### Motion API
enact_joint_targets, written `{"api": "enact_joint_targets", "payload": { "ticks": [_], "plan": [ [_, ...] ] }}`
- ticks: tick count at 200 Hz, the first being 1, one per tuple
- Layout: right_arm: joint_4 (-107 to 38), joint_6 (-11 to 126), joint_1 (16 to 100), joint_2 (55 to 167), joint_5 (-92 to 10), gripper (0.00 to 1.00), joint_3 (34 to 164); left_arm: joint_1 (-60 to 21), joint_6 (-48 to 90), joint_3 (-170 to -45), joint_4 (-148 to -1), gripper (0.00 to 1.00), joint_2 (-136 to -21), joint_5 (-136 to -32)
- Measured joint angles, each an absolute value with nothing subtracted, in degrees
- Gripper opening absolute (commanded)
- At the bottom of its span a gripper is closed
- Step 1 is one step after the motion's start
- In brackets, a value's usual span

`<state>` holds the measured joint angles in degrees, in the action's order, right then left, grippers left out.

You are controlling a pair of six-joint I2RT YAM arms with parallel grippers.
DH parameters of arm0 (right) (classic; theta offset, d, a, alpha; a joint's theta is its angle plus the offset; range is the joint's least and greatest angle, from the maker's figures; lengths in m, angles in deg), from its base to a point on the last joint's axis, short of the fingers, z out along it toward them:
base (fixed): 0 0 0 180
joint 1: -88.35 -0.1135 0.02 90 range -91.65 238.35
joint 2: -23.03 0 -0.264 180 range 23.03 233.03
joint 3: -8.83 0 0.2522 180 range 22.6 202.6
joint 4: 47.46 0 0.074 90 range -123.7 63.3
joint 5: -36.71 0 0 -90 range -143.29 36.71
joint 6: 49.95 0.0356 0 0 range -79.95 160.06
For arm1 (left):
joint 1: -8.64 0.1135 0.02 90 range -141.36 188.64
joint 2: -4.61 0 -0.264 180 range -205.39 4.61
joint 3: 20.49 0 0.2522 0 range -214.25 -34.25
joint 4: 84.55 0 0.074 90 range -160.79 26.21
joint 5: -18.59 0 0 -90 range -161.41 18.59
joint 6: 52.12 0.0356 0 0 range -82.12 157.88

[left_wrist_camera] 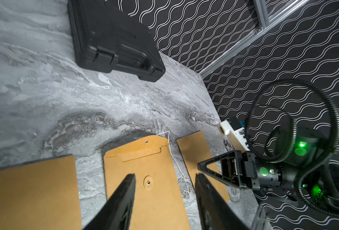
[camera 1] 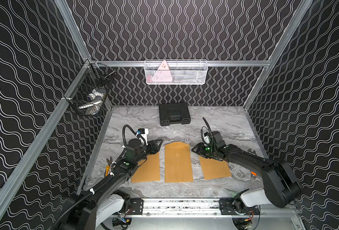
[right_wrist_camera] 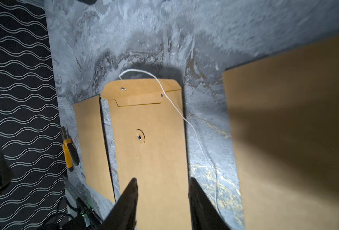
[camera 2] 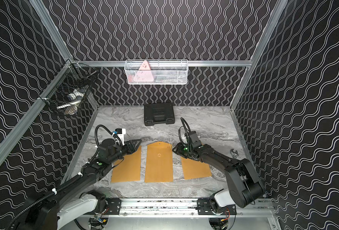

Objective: Open the file bag
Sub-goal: Place the file bag at the center of the board, then pick up the file bag from the center of the board.

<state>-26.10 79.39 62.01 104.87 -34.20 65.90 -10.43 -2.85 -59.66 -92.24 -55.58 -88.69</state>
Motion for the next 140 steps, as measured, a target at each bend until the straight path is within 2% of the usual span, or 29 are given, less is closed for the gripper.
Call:
{"api": "enact_joint_targets", "payload": {
  "ticks": [69, 140],
  "plan": [
    [-11.59, 73.99, 72.67, 98.45, -42.33, 0.71, 70.06, -25.77, -3.09, -66.32, -92.48, 0.59, -67.95, -83.07],
    [-4.40, 70.53, 83.97, 99.06, -43.42, 0.78, 70.56, -38.84, -3.09, -81.47, -87.44, 0.61, -85.87, -76.10]
  ]
}}
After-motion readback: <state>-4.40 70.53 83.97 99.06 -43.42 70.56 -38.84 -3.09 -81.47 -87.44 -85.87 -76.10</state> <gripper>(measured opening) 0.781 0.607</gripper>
